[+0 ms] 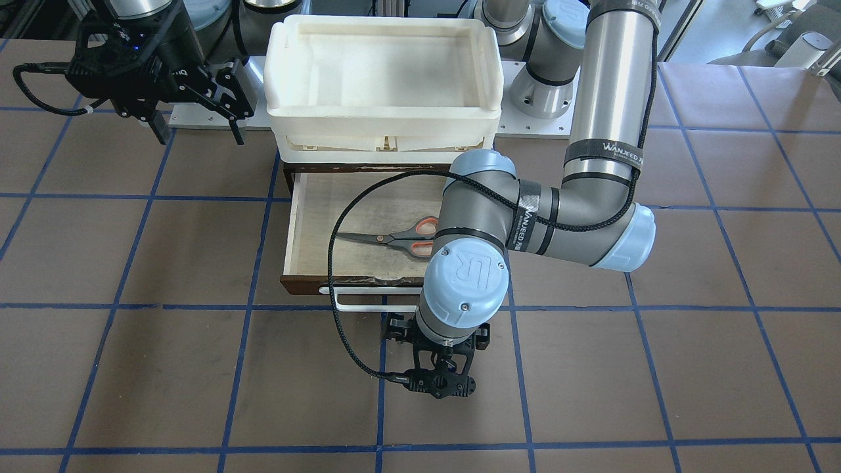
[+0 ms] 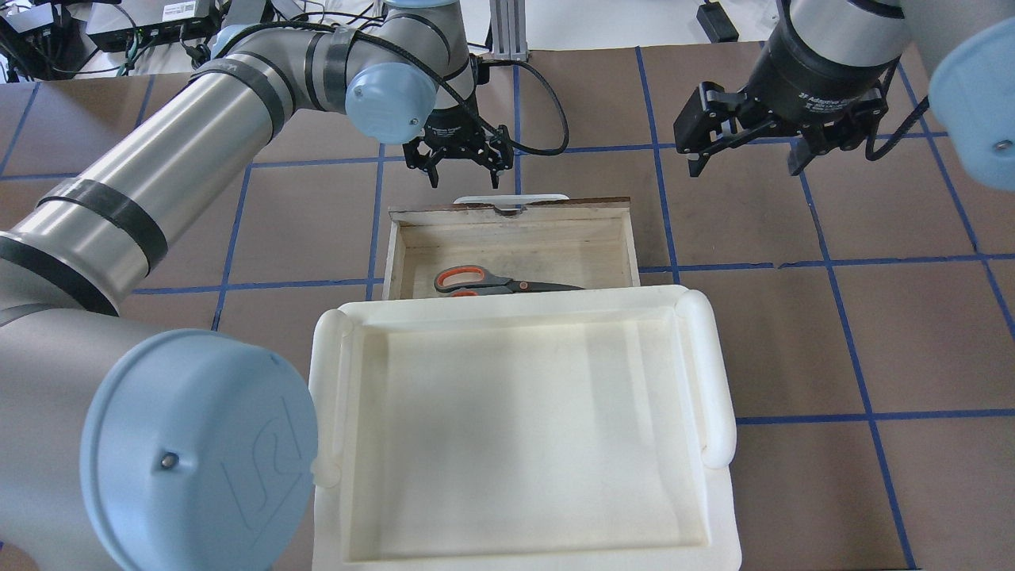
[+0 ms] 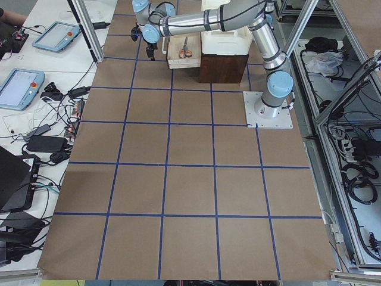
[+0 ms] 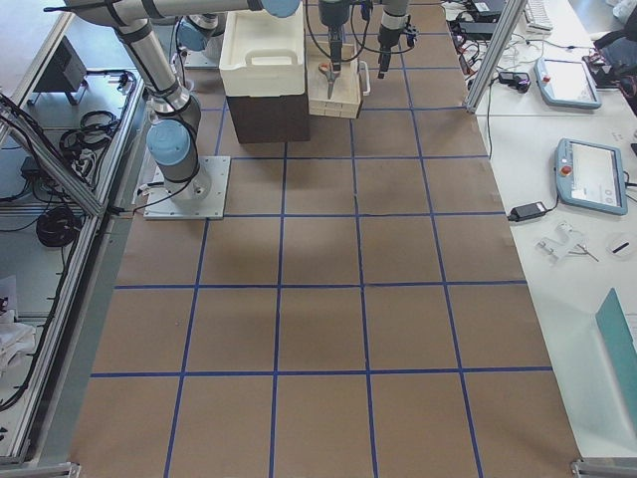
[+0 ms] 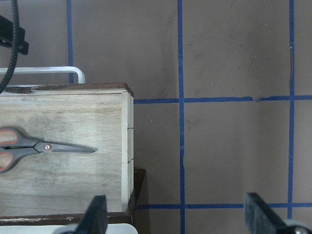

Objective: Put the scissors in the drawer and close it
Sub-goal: 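Move the left gripper over the white drawer handle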

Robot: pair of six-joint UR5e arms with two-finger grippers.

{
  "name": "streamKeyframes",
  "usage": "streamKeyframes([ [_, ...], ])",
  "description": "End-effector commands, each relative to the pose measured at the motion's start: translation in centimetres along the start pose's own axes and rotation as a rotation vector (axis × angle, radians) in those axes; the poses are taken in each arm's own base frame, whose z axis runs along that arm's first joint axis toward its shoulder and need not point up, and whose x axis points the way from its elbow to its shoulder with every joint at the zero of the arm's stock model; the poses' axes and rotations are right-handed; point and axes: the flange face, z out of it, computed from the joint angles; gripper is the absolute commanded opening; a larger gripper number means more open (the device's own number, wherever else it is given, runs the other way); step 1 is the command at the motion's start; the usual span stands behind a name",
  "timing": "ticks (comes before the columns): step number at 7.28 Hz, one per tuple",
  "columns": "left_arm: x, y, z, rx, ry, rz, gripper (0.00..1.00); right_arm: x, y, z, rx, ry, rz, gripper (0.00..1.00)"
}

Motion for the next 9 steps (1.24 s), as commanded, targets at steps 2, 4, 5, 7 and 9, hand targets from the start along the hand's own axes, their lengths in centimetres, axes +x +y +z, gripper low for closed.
streamKeyframes([
  [2,-0.1,1.1,-0.5,-0.063,0.008,-0.014,1.00,0.0,0.0,0.0,-0.001,0.002,0.000,1.00],
  [4,0.1,1.3,-0.5,-0.068,0.016,-0.011,1.00,0.0,0.0,0.0,-0.001,0.002,0.000,1.00],
  [5,-0.1,1.6,-1.0,-0.080,0.016,-0.016,1.00,0.0,0.0,0.0,-0.001,0.002,0.000,1.00],
  [7,-0.3,2.9,-1.9,-0.138,0.012,-0.021,1.00,0.0,0.0,0.0,-0.001,0.002,0.000,1.00],
  [9,-0.4,3.2,-2.6,-0.136,0.019,-0.024,1.00,0.0,0.0,0.0,-0.001,0.002,0.000,1.00],
])
